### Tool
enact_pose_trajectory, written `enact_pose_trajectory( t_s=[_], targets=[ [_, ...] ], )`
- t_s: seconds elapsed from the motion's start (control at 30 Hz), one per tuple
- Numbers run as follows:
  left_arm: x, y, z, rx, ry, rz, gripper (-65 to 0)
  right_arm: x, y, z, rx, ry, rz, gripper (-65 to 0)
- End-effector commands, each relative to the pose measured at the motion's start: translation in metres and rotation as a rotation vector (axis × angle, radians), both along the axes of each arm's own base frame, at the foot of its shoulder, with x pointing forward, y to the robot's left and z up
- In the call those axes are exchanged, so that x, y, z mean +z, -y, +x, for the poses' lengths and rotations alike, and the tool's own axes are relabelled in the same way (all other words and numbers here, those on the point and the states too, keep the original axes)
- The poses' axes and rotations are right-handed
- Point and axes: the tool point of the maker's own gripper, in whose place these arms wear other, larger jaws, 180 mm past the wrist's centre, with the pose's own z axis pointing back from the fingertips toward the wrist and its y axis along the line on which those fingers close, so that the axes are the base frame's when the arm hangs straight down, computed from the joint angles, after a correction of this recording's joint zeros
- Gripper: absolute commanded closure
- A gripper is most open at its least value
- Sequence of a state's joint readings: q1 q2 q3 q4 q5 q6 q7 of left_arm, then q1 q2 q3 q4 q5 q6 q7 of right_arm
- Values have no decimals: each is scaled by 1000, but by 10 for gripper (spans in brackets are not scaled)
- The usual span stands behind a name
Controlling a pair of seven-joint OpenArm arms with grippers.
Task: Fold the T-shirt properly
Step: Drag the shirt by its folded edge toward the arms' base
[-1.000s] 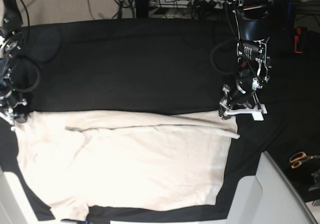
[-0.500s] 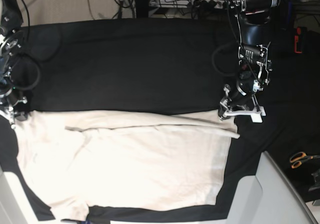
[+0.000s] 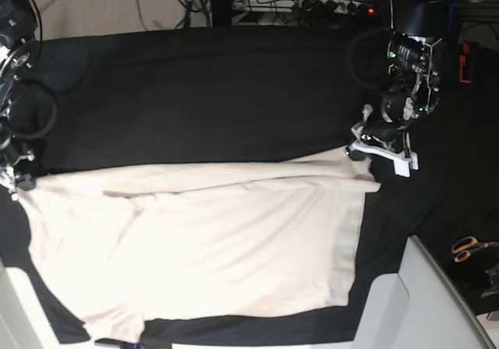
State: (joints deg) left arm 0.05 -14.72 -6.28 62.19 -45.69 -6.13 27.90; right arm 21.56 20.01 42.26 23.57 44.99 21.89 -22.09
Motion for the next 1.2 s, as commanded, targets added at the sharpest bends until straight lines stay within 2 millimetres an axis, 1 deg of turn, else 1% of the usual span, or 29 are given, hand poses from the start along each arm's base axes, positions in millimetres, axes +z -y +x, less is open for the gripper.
enact_pose_trajectory(
  t_s=[0.0, 0.1, 0.13, 0.27, 0.33, 0.37, 0.4, 0.47, 0.53, 0.63, 0.7, 0.8, 0.87, 0.97, 1.03, 1.13, 1.17],
  targets=[
    [17, -9, 13, -11, 44, 20, 0, 22, 16, 14, -17, 60, -34, -2],
    [21, -12, 5, -43, 27, 35, 0, 22, 17, 13, -18, 59, -35, -2],
    [24, -12, 6, -50, 32, 39, 0, 19, 18, 9, -17, 50, -37, -2],
    [19, -14, -5, -64, 4, 46, 0, 26, 29, -1, -11, 59, -97, 0],
    [19, -13, -6, -72, 2, 53, 0, 25, 25, -6, 12, 51, -99, 0],
    [17, -13, -12, -73, -7, 53, 0, 26, 24, -8, 22, 50, -101, 0],
    [16, -13, -15, -74, -10, 54, 0, 24, 23, -13, 35, 39, -103, 0],
    [18, -9, -19, -88, -4, 57, 0, 27, 26, -21, 48, 32, -130, 0],
    [20, -6, -25, -101, 0, 60, 0, 24, 20, -28, 60, 28, -139, 0],
    [22, -9, -37, -123, -9, 80, 0, 29, 23, -38, 70, 32, -185, 0],
    [19, -9, -48, -124, -23, 80, 0, 25, 19, -48, 74, 20, -193, 0],
    [14, -16, -62, -131, -54, 98, 0, 24, 27, -69, 55, -3, -176, 0],
    [11, -17, -69, -131, -67, 99, 0, 19, 20, -78, 58, -19, -138, 0],
    [12, -17, -69, -135, -63, 101, 0, 23, 25, -93, 50, -28, -141, 0],
    [12, -14, -77, -143, -69, 100, 0, 26, 27, -99, 63, -38, -155, 0],
    [17, -11, -80, -157, -59, 104, 0, 24, 27, -112, 80, -66, -163, 0],
    [17, -11, -85, -162, -65, 106, 0, 24, 28, -116, 82, -73, -170, 0]
  ],
)
